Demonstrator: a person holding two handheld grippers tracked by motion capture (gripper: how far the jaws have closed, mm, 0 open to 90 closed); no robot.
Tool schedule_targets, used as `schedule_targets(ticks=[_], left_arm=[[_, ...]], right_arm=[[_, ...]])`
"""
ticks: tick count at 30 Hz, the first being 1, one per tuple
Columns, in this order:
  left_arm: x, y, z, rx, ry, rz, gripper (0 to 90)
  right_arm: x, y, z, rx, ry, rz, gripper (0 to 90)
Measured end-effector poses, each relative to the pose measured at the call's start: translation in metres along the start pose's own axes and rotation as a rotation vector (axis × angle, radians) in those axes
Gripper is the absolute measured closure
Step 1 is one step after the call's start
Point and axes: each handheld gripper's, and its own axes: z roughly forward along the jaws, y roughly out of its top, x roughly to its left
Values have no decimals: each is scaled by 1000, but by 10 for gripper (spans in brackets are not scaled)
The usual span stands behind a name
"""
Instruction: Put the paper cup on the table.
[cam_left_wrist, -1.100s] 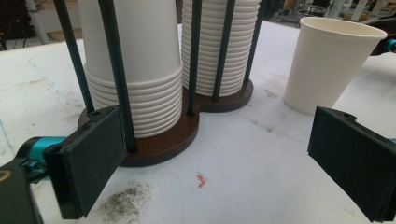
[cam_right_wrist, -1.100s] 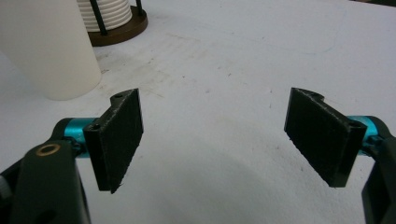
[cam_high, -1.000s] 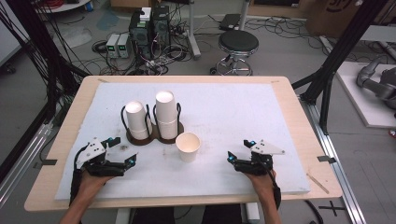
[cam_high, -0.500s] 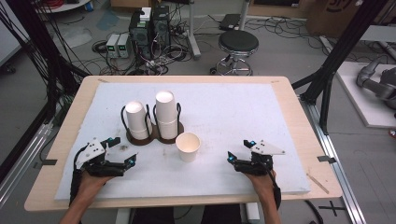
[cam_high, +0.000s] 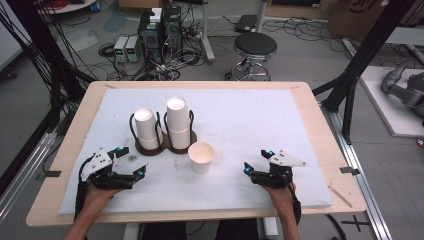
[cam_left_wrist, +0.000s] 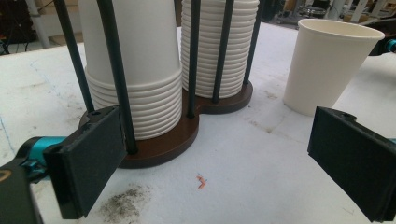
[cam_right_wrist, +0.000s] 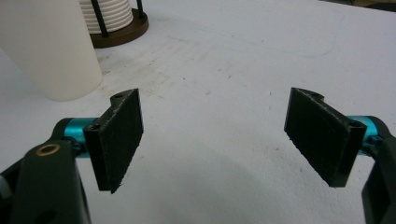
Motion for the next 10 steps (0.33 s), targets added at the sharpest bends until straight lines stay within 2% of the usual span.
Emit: schedule_targets(ticks=[6,10], left_arm=[[0,0,0,-3,1,-8,42],[-1,0,0,-6,3,4,42]], right_arm=[[-1,0,0,-7,9,5,203],[-1,0,0,-6,3,7,203]])
